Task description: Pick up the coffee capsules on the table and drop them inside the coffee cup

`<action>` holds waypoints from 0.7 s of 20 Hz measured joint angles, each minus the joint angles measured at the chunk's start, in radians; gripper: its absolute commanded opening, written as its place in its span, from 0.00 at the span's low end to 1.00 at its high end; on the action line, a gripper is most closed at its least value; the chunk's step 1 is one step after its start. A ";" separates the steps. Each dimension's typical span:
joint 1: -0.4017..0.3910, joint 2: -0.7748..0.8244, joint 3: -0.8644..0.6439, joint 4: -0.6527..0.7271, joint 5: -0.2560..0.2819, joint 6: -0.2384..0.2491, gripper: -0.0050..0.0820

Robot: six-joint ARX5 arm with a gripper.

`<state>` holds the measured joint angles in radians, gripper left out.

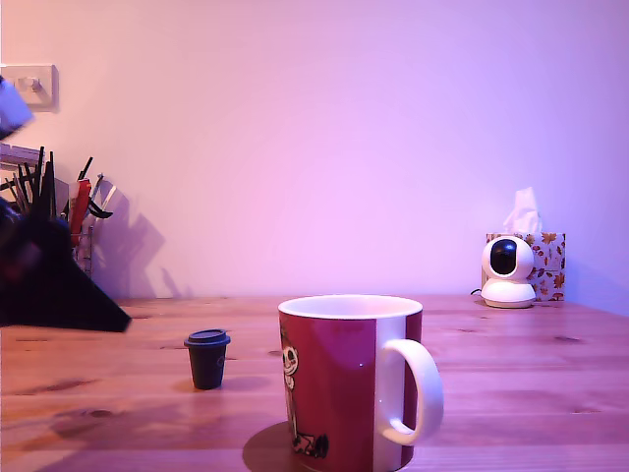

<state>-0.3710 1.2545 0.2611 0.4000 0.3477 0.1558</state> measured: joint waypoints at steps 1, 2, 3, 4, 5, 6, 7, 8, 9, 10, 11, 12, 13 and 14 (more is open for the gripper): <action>0.000 0.052 0.000 0.041 0.003 0.002 0.58; -0.001 0.103 0.000 0.093 0.006 0.005 0.58; -0.002 0.148 0.000 0.139 0.006 0.009 0.58; -0.004 0.190 -0.001 0.184 0.008 0.012 0.58; -0.007 0.225 -0.001 0.227 0.009 0.015 0.58; -0.008 0.252 -0.002 0.266 0.011 0.017 0.58; -0.008 0.277 -0.002 0.299 0.018 0.019 0.58; -0.008 0.301 -0.002 0.332 0.019 0.029 0.58; -0.008 0.328 -0.002 0.380 0.020 0.031 0.62; -0.008 0.354 -0.002 0.418 0.020 0.031 0.64; -0.008 0.377 -0.002 0.447 0.020 0.031 0.64; -0.008 0.396 -0.002 0.466 0.020 0.031 0.64; -0.008 0.413 -0.002 0.484 0.021 0.031 0.64; -0.008 0.432 -0.002 0.505 0.021 0.031 0.64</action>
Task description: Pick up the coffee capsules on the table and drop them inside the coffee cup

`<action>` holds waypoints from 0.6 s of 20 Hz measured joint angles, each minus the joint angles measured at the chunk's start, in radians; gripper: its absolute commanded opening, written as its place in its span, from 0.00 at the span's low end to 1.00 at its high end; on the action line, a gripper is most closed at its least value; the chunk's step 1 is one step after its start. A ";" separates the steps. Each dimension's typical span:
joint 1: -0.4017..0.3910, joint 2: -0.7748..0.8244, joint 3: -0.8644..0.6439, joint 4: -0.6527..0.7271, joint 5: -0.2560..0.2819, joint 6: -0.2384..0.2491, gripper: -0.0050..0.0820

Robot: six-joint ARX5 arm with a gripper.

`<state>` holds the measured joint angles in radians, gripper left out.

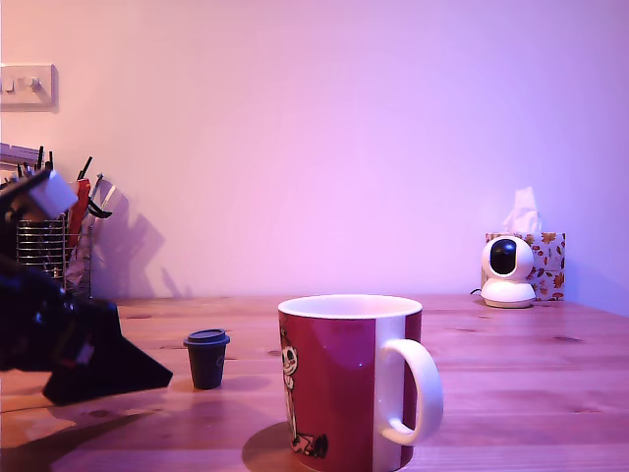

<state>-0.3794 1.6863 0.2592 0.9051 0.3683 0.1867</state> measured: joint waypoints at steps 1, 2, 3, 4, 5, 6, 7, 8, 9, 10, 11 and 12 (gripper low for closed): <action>-0.001 0.018 0.000 0.022 0.000 0.000 0.64; -0.003 0.037 0.000 0.053 0.000 0.000 0.64; -0.005 0.051 0.000 0.075 0.001 0.000 0.64; -0.006 0.062 0.000 0.092 0.010 0.000 0.64; -0.007 0.071 0.003 0.104 0.019 0.000 0.64; -0.007 0.081 0.008 0.105 0.026 0.000 0.64; -0.007 0.096 0.019 0.105 0.031 0.000 0.64; -0.007 0.111 0.032 0.104 0.034 0.000 0.64; -0.007 0.121 0.045 0.104 0.035 0.000 0.64; -0.008 0.124 0.053 0.104 0.035 -0.001 0.64; -0.011 0.124 0.060 0.106 0.035 -0.001 0.64; -0.014 0.125 0.065 0.106 0.037 -0.001 0.64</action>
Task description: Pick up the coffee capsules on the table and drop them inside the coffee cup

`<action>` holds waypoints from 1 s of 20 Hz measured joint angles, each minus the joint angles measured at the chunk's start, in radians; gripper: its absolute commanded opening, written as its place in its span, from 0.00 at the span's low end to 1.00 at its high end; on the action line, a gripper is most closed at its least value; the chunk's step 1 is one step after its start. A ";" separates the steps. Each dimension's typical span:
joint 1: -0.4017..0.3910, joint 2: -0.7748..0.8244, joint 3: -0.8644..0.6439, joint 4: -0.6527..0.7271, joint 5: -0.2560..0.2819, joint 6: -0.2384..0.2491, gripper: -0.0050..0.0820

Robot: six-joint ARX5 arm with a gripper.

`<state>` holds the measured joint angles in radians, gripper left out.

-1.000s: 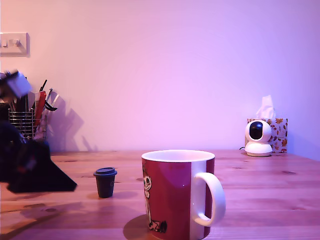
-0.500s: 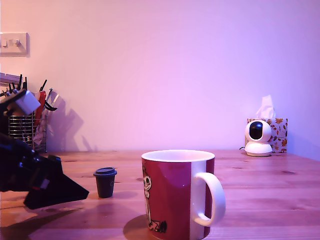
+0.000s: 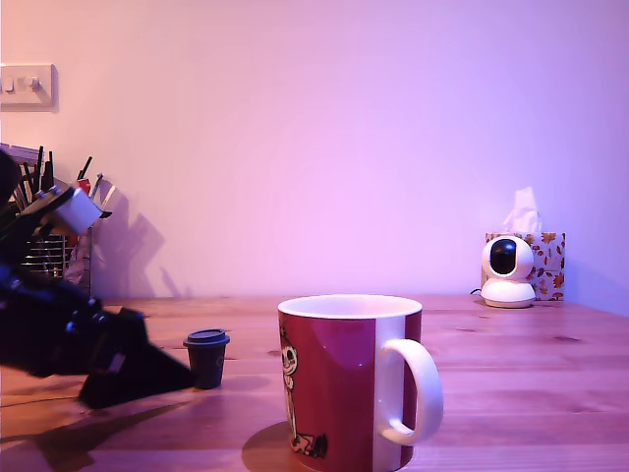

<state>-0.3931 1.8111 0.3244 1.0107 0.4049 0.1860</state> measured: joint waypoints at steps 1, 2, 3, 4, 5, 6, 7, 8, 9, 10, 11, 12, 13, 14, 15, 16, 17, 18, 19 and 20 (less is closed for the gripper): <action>0.000 0.000 0.003 0.000 0.002 0.000 0.64; 0.000 0.007 0.006 0.002 0.005 0.000 0.64; 0.000 0.018 0.011 0.001 0.007 0.000 0.64; -0.001 0.029 0.016 0.000 0.013 0.000 0.64; -0.003 0.041 0.024 0.000 0.014 0.000 0.64; -0.006 0.051 0.032 0.000 0.014 0.000 0.64; -0.006 0.061 0.043 0.000 0.015 0.000 0.64; -0.006 0.068 0.054 -0.002 0.016 0.000 0.64; -0.007 0.076 0.068 0.000 0.016 0.000 0.64; -0.007 0.084 0.084 0.000 0.016 0.000 0.64; -0.007 0.094 0.100 0.000 0.016 0.000 0.64; -0.009 0.105 0.114 0.000 0.016 0.000 0.63; -0.010 0.118 0.126 0.000 0.016 0.000 0.63; -0.011 0.131 0.134 -0.001 0.016 0.000 0.63; -0.012 0.142 0.138 0.000 0.016 0.000 0.63; -0.012 0.143 0.143 0.001 0.016 0.000 0.63; -0.012 0.144 0.151 -0.007 0.017 0.000 0.63; -0.012 0.144 0.159 -0.010 0.016 0.000 0.63; -0.012 0.144 0.167 -0.011 0.016 0.000 0.61; -0.012 0.144 0.172 -0.016 0.017 0.000 0.57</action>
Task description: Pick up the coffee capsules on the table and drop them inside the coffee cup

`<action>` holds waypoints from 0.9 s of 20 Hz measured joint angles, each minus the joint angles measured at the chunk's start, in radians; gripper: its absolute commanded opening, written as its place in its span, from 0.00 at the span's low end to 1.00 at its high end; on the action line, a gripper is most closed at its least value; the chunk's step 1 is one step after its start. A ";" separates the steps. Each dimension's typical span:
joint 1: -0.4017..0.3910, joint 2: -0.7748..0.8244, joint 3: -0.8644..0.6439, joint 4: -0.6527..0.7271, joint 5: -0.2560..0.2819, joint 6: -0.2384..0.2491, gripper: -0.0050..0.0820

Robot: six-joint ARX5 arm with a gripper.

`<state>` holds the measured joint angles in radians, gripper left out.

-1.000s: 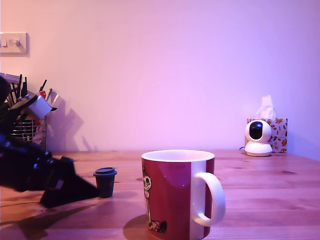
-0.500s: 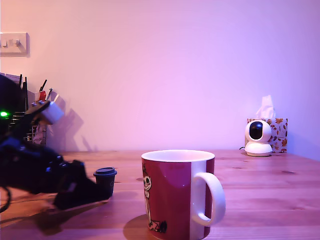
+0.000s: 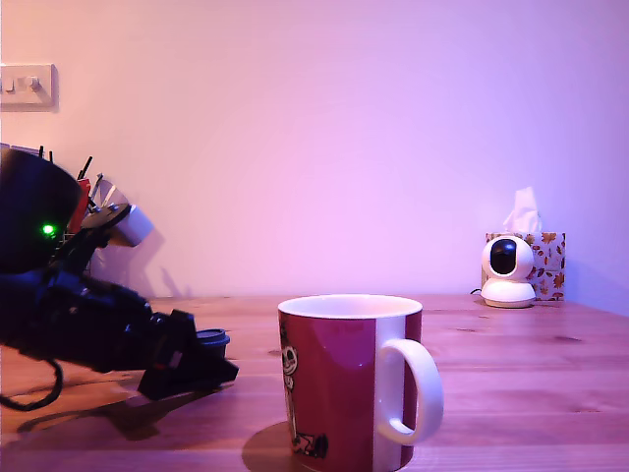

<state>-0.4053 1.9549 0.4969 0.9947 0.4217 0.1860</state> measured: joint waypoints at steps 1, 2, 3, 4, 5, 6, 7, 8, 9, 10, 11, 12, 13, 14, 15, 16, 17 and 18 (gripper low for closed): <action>-0.001 0.000 0.004 -0.008 0.000 0.000 0.54; -0.002 0.000 0.006 -0.019 0.005 0.000 0.51; -0.004 0.000 0.006 -0.028 0.011 0.000 0.51; -0.007 0.000 0.006 -0.035 0.014 0.000 0.51; -0.010 0.000 0.007 -0.037 0.016 0.000 0.50; -0.011 0.000 0.009 -0.038 0.016 0.000 0.50; -0.012 0.000 0.011 -0.043 0.016 0.000 0.47; -0.012 0.000 0.012 -0.045 0.016 0.000 0.41; -0.012 0.000 0.012 -0.045 0.016 0.000 0.36; -0.012 0.000 0.012 -0.045 0.016 0.000 0.32; -0.012 0.000 0.012 -0.044 0.016 0.000 0.28; -0.012 0.000 0.012 -0.044 0.016 0.000 0.27; -0.012 0.000 0.012 -0.044 0.016 0.000 0.26; -0.012 0.000 0.012 -0.044 0.016 0.000 0.26; -0.012 0.000 0.012 -0.044 0.016 0.000 0.26; -0.012 0.000 0.012 -0.044 0.016 0.000 0.26; -0.012 0.000 0.012 -0.044 0.016 0.000 0.26; -0.012 0.000 0.012 -0.044 0.016 0.000 0.26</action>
<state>-0.4175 1.9549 0.5087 0.9504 0.4381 0.1860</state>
